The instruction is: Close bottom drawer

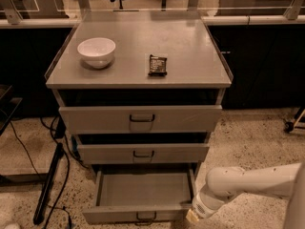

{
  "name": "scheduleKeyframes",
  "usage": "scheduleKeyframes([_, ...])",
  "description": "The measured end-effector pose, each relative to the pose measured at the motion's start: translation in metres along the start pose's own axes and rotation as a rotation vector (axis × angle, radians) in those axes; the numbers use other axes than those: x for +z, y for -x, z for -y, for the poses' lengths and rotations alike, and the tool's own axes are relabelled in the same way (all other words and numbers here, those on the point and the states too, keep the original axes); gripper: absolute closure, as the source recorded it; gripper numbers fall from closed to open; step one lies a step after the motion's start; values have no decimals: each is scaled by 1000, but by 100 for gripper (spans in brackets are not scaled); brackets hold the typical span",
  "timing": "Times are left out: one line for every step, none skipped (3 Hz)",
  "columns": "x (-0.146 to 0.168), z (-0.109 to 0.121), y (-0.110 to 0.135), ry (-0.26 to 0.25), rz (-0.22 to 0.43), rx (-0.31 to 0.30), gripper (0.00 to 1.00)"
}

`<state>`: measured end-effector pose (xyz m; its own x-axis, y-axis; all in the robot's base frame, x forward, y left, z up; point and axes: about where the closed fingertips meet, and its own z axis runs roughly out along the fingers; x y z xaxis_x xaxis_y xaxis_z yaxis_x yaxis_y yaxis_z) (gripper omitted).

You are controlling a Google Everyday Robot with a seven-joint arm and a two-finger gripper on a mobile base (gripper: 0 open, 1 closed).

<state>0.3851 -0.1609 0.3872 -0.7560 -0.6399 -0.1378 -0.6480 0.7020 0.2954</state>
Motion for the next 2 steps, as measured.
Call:
scheduleKeyframes([41,19,-1,-14,-13,63,100])
scheduleKeyframes([95,38,-4,15,-41,122,100])
